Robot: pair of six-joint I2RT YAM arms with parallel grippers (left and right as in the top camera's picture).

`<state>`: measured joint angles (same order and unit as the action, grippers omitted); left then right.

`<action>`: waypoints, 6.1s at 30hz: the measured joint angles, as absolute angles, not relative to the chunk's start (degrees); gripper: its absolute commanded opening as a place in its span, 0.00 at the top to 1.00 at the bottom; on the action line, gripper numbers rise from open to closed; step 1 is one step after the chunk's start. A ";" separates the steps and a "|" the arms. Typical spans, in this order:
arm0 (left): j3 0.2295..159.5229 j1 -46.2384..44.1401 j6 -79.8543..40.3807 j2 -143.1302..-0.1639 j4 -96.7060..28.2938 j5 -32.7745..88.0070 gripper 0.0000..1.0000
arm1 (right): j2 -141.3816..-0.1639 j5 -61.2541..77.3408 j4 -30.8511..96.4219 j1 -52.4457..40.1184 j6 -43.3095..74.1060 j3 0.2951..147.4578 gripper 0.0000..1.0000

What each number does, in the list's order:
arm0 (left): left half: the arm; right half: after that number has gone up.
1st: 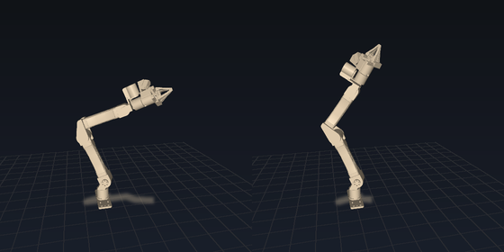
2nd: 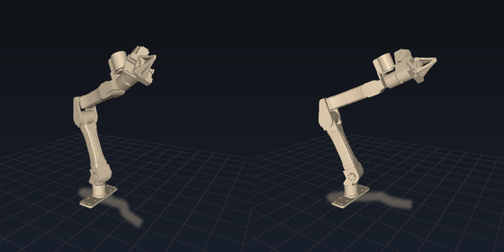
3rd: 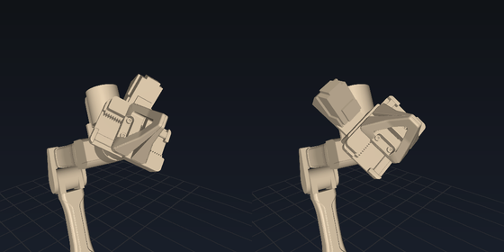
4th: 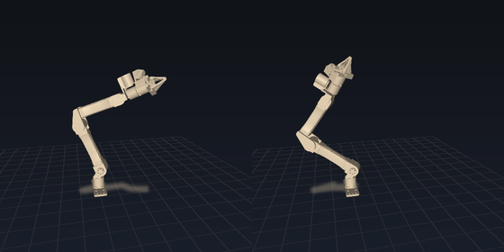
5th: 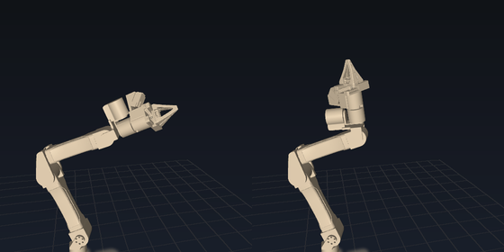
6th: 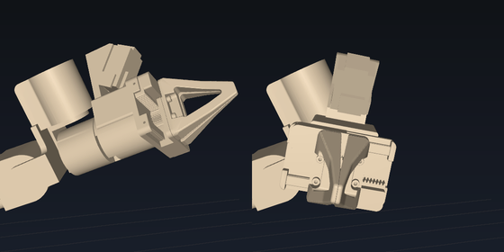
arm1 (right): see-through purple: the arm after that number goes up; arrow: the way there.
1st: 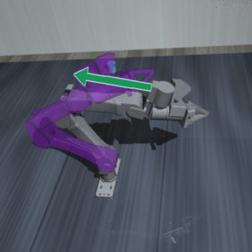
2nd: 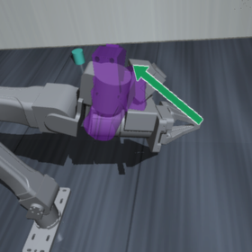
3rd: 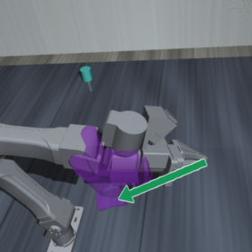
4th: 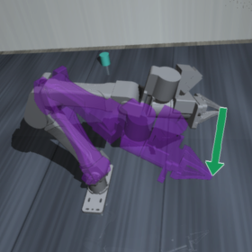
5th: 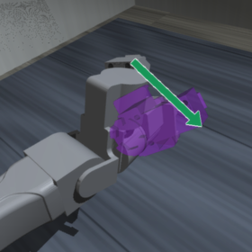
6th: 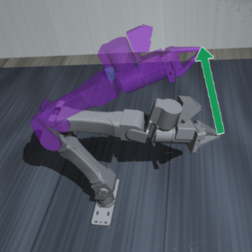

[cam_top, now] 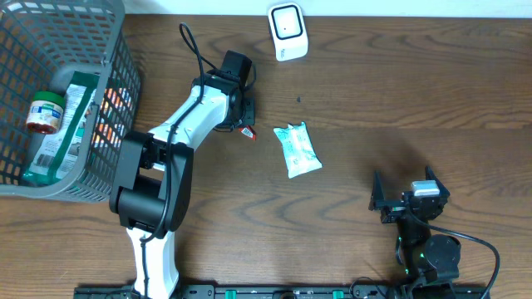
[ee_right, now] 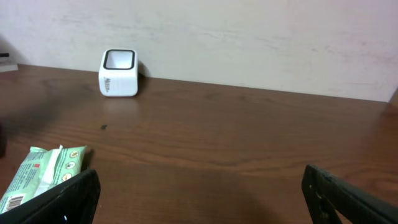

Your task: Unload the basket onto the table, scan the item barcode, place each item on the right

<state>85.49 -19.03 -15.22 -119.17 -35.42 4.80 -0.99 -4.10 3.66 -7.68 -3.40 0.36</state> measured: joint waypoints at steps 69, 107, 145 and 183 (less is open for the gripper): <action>80.01 -18.22 -20.97 -111.20 -38.48 1.85 0.58 | -0.99 -4.12 3.66 -7.68 -3.40 0.36 0.01; 79.96 -30.13 -24.58 -118.65 -34.35 16.01 0.70 | -0.99 -4.10 3.66 -7.68 -3.40 0.36 0.01; 80.88 -23.83 -23.66 -91.68 -47.88 -7.07 0.39 | -0.99 -4.10 3.66 -7.68 -3.40 0.36 0.01; 88.23 36.23 4.73 -101.03 -29.52 11.20 0.12 | -0.99 -4.10 3.66 -7.68 -3.40 0.36 0.01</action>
